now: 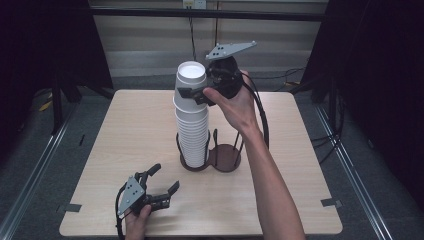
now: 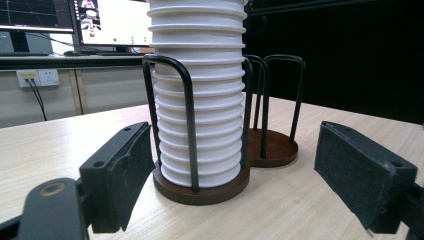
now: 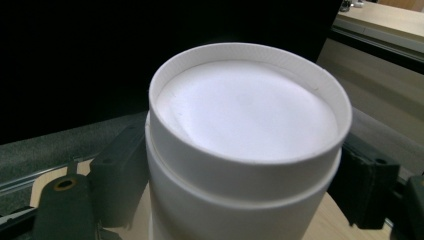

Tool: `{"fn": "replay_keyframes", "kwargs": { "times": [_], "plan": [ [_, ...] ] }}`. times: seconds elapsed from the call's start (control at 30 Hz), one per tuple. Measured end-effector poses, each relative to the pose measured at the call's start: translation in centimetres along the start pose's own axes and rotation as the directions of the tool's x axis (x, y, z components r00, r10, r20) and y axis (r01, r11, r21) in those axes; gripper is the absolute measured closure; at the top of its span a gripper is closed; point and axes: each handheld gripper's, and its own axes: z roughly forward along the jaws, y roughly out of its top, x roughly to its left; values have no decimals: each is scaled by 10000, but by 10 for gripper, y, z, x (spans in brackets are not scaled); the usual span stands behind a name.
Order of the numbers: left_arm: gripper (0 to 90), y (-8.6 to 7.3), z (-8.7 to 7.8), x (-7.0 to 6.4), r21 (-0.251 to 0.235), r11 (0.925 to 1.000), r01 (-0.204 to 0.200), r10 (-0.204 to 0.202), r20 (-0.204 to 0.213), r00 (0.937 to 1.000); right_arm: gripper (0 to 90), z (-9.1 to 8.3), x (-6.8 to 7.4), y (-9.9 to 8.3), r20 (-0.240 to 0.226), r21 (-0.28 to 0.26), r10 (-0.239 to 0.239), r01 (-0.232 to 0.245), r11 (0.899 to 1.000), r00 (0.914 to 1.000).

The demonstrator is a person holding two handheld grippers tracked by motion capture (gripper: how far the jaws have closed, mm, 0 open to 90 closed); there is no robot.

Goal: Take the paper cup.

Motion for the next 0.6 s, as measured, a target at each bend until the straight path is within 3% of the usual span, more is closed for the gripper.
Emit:
{"fn": "replay_keyframes", "kwargs": {
  "times": [0.6],
  "plan": [
    [156, 0, 0, 0, -14, 10000, 2, -2, 5, 10000, 204, -16, -2, 4, 7, -1413, 336, -332, 9894, 9994]
  ]
}}
